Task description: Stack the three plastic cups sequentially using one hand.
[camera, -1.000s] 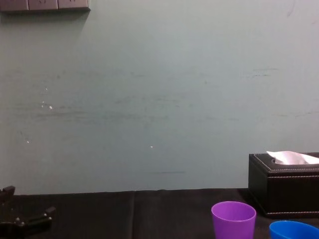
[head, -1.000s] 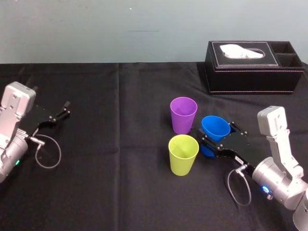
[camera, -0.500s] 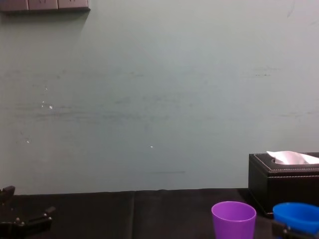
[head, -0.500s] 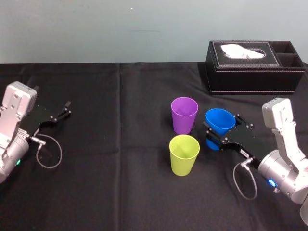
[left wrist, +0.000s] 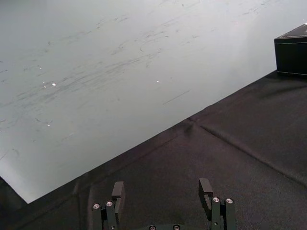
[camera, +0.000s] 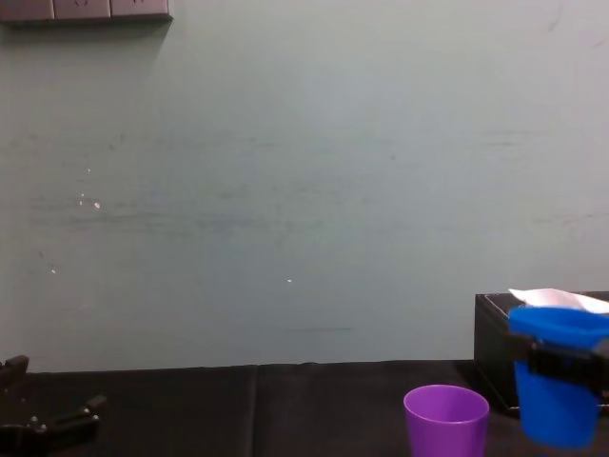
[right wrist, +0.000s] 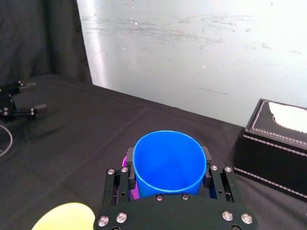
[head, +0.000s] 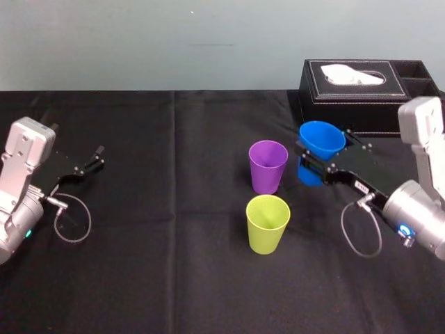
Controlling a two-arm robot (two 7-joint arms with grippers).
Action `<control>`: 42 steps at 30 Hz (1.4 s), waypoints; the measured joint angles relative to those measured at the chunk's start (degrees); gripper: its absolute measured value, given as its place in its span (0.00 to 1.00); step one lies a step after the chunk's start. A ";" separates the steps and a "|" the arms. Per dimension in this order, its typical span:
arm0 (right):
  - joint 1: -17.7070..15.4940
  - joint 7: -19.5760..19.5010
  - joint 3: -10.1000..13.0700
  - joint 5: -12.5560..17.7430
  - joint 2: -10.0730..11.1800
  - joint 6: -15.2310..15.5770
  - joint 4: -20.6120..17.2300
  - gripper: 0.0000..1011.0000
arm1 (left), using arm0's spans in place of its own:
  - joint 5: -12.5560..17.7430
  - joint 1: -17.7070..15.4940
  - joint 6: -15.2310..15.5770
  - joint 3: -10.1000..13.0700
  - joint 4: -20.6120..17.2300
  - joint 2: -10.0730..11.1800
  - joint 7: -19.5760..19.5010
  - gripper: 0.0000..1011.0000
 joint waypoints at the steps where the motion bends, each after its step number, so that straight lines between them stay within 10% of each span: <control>1: 0.37 0.02 -0.10 0.16 0.02 0.36 -0.03 0.73 | 0.00 0.00 0.00 0.00 0.00 0.00 0.00 1.00; 15: 8.95 0.99 -4.68 0.86 -0.47 4.42 3.21 0.73 | -0.01 0.00 0.00 0.00 0.00 0.00 0.00 1.00; 42: 17.10 3.81 -10.79 -0.55 -3.85 1.35 14.29 0.73 | 0.00 0.00 0.00 0.00 0.00 0.00 0.00 1.00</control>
